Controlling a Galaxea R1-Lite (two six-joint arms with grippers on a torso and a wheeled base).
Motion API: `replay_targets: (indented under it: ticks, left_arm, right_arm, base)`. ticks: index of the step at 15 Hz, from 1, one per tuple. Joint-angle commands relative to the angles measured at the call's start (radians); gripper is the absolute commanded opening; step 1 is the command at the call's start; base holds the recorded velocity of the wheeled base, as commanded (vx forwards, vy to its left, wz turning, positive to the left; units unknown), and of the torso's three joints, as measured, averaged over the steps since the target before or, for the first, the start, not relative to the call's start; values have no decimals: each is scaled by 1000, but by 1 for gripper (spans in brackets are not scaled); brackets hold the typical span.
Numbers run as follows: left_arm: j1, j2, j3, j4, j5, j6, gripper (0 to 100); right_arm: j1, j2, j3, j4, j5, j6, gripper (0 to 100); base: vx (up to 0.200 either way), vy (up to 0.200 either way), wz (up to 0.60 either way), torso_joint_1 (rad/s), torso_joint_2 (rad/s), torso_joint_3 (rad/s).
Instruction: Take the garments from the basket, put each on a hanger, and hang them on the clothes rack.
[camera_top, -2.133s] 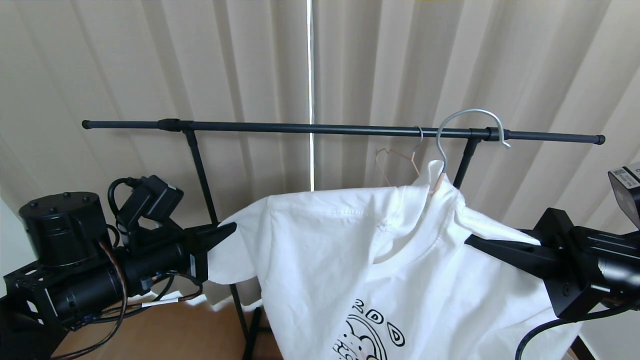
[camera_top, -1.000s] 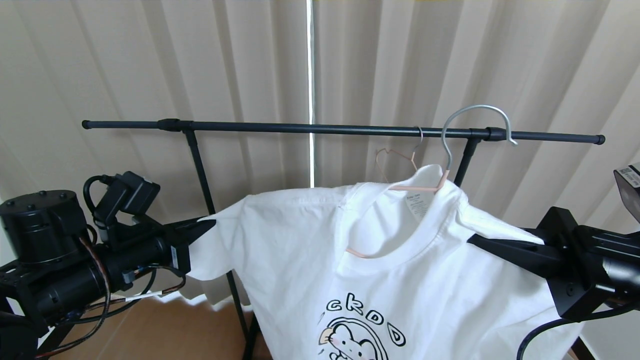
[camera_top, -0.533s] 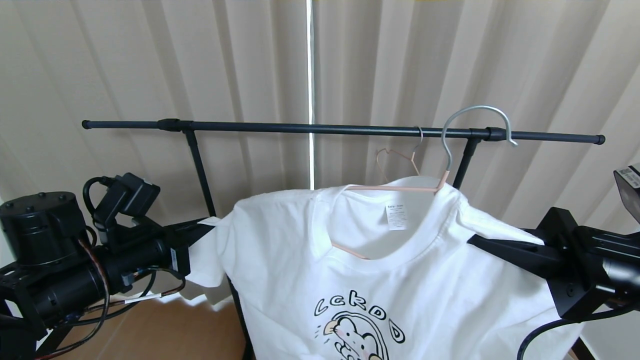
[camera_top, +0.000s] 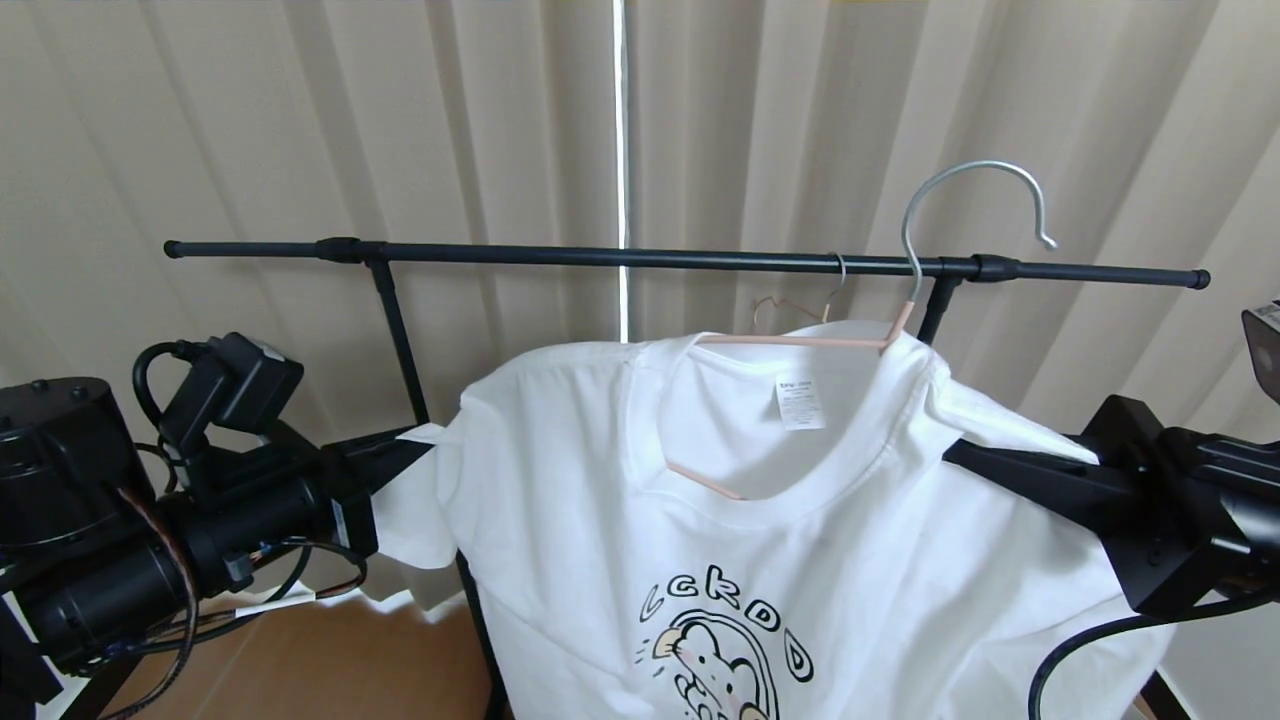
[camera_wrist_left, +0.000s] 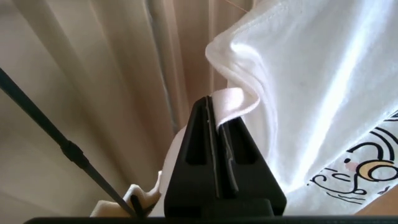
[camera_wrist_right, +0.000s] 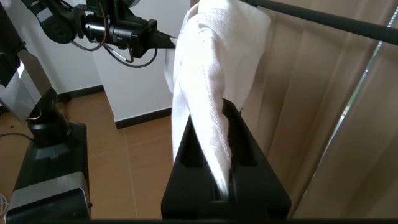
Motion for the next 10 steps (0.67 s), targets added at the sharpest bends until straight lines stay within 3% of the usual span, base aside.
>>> replay_targets:
  ticks: [1,4,10]
  left_arm:
    - [-5,-11,-2,0,1,0,0]
    - [-15,-11,0,2,1,1,0]
    - [-36,-9,12,2,2,1,0]
  right_arm:
    - [0,1,-1,-5,0,4,0]
    - [2,1,0,-61,-3,57,0]
    - [2,-13,8,-77,-2,63,0]
  base:
    - [0,0,0,0,0,0]
    - [0,0,0,0,0,0]
    - [0,0,0,0,0,0]
